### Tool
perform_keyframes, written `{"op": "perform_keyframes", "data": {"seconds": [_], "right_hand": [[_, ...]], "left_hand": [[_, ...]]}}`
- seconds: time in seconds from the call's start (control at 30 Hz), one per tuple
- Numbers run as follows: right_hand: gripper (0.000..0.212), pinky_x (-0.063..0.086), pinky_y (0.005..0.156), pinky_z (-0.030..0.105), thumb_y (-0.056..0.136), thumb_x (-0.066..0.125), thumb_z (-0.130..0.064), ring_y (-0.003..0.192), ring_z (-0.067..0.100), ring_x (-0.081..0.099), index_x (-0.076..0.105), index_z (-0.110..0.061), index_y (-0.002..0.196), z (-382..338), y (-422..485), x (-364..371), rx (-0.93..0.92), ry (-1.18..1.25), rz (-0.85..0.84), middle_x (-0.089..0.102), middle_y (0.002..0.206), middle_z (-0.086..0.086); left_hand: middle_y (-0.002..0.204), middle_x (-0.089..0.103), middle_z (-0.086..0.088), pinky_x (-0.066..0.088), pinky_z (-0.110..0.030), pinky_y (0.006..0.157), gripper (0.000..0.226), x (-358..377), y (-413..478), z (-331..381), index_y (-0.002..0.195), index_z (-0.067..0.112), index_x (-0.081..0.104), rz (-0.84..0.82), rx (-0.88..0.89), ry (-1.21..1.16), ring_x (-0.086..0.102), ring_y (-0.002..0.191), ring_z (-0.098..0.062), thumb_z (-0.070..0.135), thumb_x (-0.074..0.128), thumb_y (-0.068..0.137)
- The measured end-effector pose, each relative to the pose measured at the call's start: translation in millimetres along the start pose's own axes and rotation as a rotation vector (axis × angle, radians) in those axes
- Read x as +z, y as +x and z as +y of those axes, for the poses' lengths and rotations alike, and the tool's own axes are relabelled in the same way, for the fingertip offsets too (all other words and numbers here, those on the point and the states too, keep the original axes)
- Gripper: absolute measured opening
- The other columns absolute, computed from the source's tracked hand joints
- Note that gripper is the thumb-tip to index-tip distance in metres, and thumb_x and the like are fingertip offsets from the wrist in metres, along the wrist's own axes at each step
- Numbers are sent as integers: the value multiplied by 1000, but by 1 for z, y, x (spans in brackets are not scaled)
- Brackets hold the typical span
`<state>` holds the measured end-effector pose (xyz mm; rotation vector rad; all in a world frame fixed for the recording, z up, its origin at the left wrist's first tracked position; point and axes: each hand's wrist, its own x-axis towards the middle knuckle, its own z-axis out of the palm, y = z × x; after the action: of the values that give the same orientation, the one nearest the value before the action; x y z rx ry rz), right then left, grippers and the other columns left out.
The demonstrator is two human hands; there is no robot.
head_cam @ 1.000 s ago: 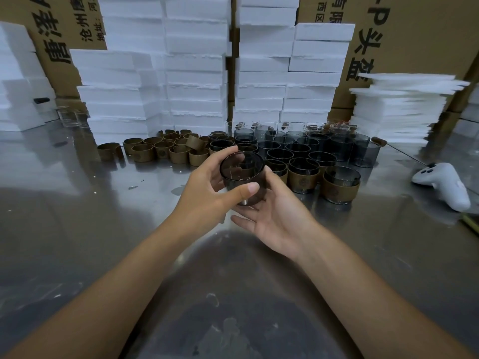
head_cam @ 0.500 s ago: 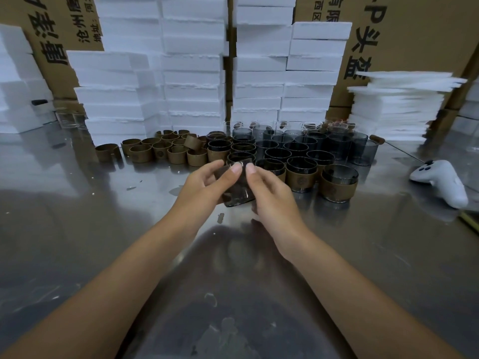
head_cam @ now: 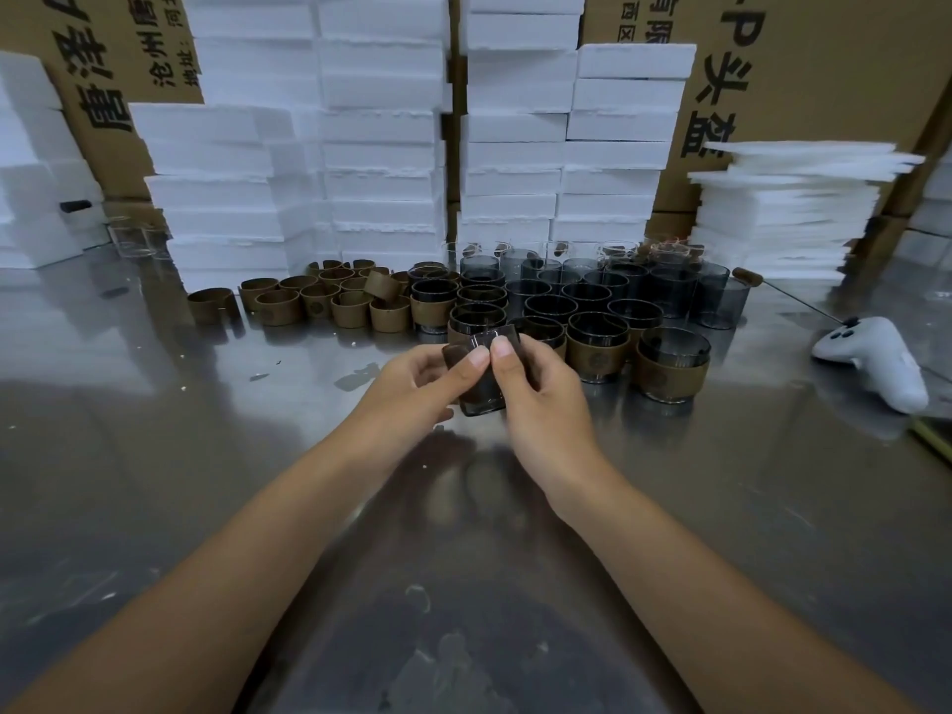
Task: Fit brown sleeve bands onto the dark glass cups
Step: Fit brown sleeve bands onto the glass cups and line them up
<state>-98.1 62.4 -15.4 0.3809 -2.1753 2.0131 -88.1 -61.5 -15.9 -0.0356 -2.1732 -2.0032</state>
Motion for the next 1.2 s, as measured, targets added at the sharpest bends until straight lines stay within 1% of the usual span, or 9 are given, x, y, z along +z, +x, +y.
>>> {"op": "perform_keyframes", "data": {"seconds": [0.17, 0.27, 0.33, 0.43, 0.57, 0.7, 0.87, 1.07, 1.2], "right_hand": [[34, 46, 90, 19, 92, 60, -37, 107, 7, 60, 61, -16, 118, -3, 0, -2, 90, 91, 20, 67, 112, -6], [39, 48, 84, 24, 84, 70, -36, 99, 9, 65, 65, -15, 117, -6, 2, -7, 218, 240, -9, 70, 109, -1], [27, 43, 74, 22, 82, 72, -34, 81, 6, 64, 73, -17, 103, -8, 3, -12, 273, 317, -79, 72, 90, -5], [13, 41, 71, 20, 81, 72, -31, 67, 1, 61, 75, -20, 86, -9, 3, -15, 332, 397, -149, 69, 72, -9], [22, 45, 72, 19, 73, 72, -34, 61, -3, 63, 73, -19, 88, -9, 6, -19, 373, 500, -197, 70, 71, -10], [29, 48, 70, 21, 64, 69, -34, 66, 0, 66, 72, -20, 89, -10, 9, -24, 377, 623, -239, 73, 77, -8], [32, 51, 64, 19, 65, 69, -36, 67, 1, 66, 71, -20, 92, -10, 9, -23, 349, 643, -238, 73, 77, -7], [37, 45, 85, 30, 90, 52, -54, 103, 11, 64, 74, -24, 93, -4, 6, -14, 263, 240, -178, 74, 99, -8], [36, 47, 96, 36, 93, 48, -52, 106, 15, 64, 72, -26, 96, -5, 3, -12, 224, 186, -154, 74, 102, -6]], "left_hand": [[85, 75, 6, 50, -28, 81, 59, -1, -1, 0, 100, 21, 66, -13, -5, -42, 70, 84, -8, 60, 68, 56], [87, 75, 1, 50, -26, 79, 40, -4, -2, 2, 86, 23, 72, -65, -20, -88, 68, 83, -12, 55, 68, 62], [88, 75, 0, 51, -23, 78, 34, -5, -3, 3, 82, 26, 75, -107, -30, -125, 69, 83, -12, 53, 67, 64], [92, 75, 0, 52, -19, 73, 45, -6, -4, 4, 95, 20, 71, -145, -58, -164, 70, 84, -12, 52, 67, 64], [101, 73, -4, 52, -21, 74, 52, -8, -5, 7, 105, 18, 70, -165, -93, -232, 69, 88, -13, 51, 66, 65], [101, 74, -4, 54, -20, 71, 37, -11, -5, 10, 90, 24, 78, -196, -96, -331, 70, 87, -12, 50, 64, 68], [102, 73, -7, 55, -23, 69, 37, -12, -4, 10, 92, 20, 77, -218, -124, -443, 71, 87, -16, 45, 65, 68], [102, 73, -5, 56, -23, 75, 31, -15, -1, 8, 89, 25, 79, -212, -139, -443, 70, 90, -14, 46, 62, 72], [100, 74, -3, 56, -22, 74, 35, -15, 0, 7, 87, 27, 79, -174, -121, -364, 70, 86, -12, 51, 64, 68]]}}
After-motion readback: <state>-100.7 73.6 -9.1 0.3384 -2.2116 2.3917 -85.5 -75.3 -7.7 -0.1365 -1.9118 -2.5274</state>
